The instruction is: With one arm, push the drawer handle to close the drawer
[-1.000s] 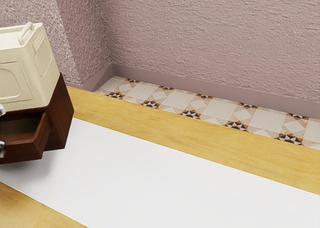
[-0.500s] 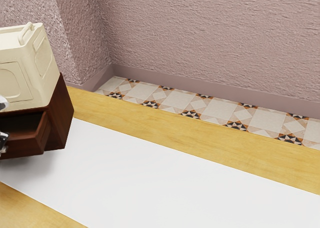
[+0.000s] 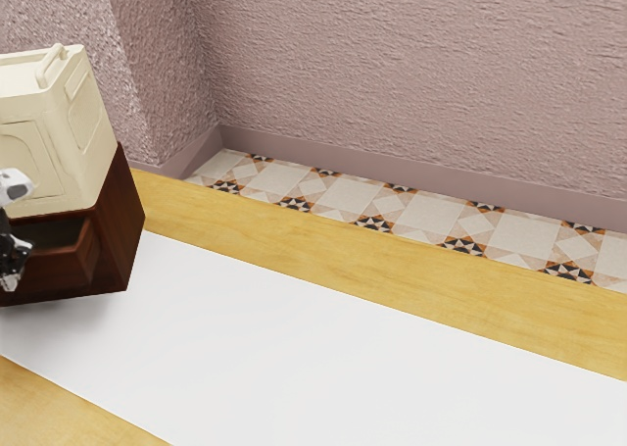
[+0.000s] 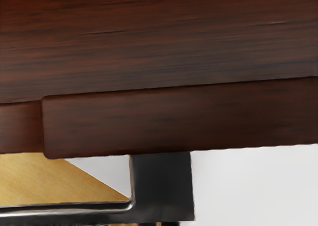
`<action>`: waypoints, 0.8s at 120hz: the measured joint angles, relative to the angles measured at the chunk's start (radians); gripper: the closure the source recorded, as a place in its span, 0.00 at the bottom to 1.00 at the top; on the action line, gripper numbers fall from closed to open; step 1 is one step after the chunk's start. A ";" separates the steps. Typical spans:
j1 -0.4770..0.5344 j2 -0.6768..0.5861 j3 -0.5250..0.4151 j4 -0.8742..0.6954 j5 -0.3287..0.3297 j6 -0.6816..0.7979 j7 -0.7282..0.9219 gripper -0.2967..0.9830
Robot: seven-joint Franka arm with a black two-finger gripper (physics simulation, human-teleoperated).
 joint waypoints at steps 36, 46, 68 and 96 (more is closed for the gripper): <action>-0.003 0.087 0.000 0.087 -0.016 0.003 0.002 0.85; -0.005 0.099 0.000 0.106 -0.022 0.003 0.002 0.85; -0.008 0.130 0.000 0.136 -0.037 0.005 0.003 0.85; 0.006 0.171 0.001 0.176 -0.049 0.026 0.003 0.85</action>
